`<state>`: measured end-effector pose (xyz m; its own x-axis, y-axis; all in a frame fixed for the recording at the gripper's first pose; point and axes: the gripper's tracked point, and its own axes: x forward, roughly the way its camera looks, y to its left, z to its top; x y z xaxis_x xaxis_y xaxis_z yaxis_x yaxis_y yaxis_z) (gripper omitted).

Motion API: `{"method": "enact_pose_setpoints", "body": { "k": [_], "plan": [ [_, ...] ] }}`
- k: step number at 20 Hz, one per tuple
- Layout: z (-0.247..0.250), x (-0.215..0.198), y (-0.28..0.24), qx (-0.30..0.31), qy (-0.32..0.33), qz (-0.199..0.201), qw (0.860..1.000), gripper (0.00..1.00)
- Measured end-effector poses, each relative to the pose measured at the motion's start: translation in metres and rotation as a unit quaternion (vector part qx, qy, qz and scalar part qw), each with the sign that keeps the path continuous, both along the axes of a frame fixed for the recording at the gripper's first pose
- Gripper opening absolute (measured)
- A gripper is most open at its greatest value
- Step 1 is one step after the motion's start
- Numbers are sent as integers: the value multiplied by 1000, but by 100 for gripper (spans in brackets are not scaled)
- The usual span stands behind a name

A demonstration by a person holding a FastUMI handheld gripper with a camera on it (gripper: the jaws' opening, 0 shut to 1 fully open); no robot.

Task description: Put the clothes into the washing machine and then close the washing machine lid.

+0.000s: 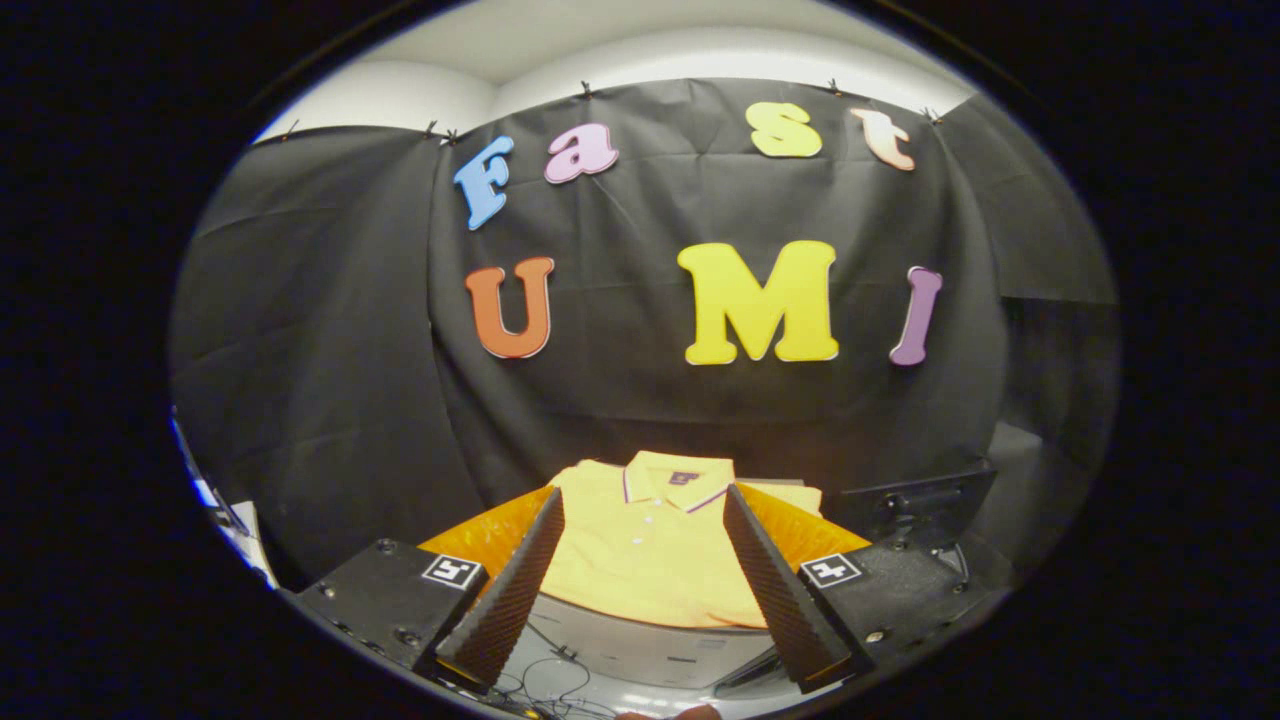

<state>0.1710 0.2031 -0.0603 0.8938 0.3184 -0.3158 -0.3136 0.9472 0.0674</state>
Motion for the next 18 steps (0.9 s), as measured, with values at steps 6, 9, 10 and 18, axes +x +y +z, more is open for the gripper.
{"method": "enact_pose_setpoints", "body": {
  "k": [6, 9, 10, 18],
  "plan": [
    [-25, 69, 40, -36, 76, 59, 995, 100],
    [-38, 99, 49, -51, 120, 67, 989, 100],
    [-42, 107, 50, -54, 134, 64, 987, 100],
    [-112, 138, 50, -107, 329, 20, 938, 100]
  ]
}}
